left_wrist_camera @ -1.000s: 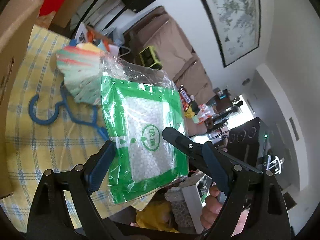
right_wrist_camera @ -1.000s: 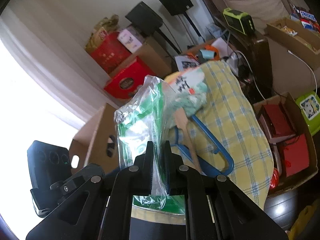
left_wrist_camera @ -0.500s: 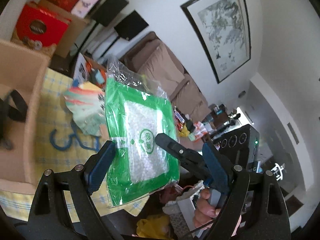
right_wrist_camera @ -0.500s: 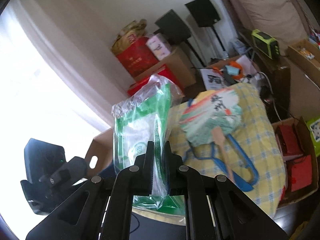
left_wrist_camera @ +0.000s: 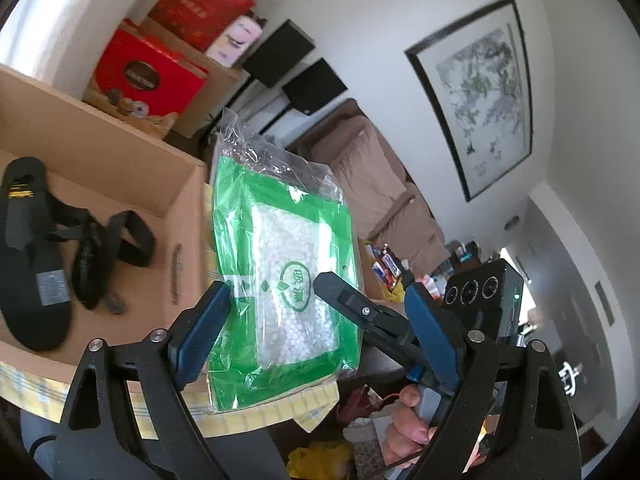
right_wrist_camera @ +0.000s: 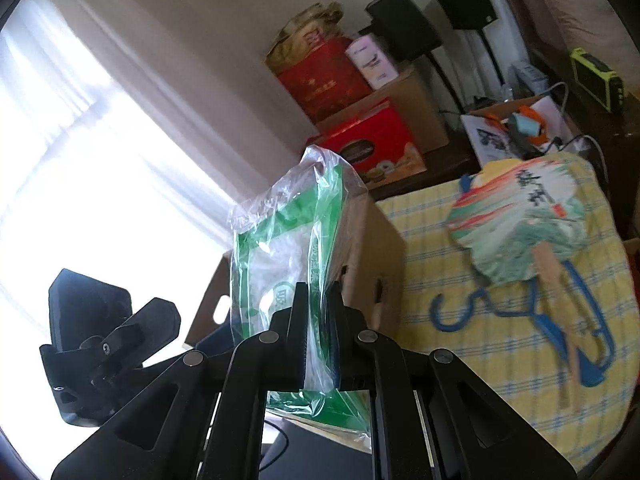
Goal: Organize objects
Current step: 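Carry the green bead bag with the right gripper into the cardboard box, then open the right gripper to release the bag and move both grippers back, then close both grippers on the wooden handle of the paper fan, then lift the paper fan by its handle with both grippers over the box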
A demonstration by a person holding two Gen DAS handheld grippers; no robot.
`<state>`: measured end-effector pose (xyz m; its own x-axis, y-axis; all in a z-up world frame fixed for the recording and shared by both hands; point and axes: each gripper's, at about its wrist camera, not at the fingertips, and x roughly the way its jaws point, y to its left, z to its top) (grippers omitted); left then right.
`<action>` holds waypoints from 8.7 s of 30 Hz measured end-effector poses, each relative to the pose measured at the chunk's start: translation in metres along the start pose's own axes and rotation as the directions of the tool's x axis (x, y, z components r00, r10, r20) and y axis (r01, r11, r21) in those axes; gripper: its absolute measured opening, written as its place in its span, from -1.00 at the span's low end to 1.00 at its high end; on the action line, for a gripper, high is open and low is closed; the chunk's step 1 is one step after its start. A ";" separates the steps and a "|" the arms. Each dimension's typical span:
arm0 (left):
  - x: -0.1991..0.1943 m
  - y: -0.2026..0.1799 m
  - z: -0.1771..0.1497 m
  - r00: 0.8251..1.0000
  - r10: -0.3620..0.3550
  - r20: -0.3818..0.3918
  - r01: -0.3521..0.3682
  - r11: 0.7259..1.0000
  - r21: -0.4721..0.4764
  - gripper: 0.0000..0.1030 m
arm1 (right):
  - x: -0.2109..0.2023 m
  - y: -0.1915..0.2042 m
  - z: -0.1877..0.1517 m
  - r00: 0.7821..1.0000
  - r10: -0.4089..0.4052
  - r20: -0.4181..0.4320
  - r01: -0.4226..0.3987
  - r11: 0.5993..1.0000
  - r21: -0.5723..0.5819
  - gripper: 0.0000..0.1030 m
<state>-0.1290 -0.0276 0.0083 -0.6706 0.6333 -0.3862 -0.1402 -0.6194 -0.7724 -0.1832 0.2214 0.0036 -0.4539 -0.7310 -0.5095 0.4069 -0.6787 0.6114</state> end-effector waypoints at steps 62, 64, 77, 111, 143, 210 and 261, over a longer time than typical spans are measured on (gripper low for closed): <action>0.000 0.056 0.005 0.916 0.401 -0.002 -0.393 0.898 0.196 0.75 | 0.051 0.029 -0.037 0.952 -0.306 -0.012 0.291 0.916 -0.275 0.25; -0.001 0.052 0.002 0.910 0.415 0.008 -0.408 0.889 0.211 0.75 | 0.046 0.025 -0.039 0.946 -0.323 -0.001 0.310 0.910 -0.275 0.31; -0.002 0.024 -0.021 0.872 0.483 0.082 -0.482 0.815 0.322 0.97 | 0.020 0.008 -0.046 0.911 -0.411 0.043 0.408 0.878 -0.249 0.67; 0.048 -0.036 -0.086 0.886 0.462 0.020 -0.414 0.773 0.480 0.99 | -0.068 -0.067 -0.067 0.832 -0.547 0.091 0.554 0.822 -0.131 0.99; 0.237 -0.056 -0.094 0.854 0.450 -0.260 -0.308 0.841 0.445 0.31 | -0.059 -0.153 -0.094 0.838 -0.545 -0.024 0.544 0.838 -0.055 -0.23; 0.275 -0.007 -0.082 0.820 0.451 -0.351 -0.366 0.887 0.283 -0.78 | -0.008 -0.140 -0.090 0.922 -0.383 -0.054 0.376 0.920 -0.113 -0.86; -0.001 0.095 0.004 0.944 0.315 0.092 -0.295 0.938 -0.182 -0.80 | 0.086 0.089 -0.092 0.957 -0.254 -0.143 0.115 0.779 -0.617 -0.86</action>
<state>-0.1443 -0.0893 -0.0626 -0.7447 0.3600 -0.5619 0.1991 -0.6838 -0.7020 -0.1131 0.0920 -0.0411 -0.4243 -0.5371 -0.7290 0.7538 -0.6556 0.0442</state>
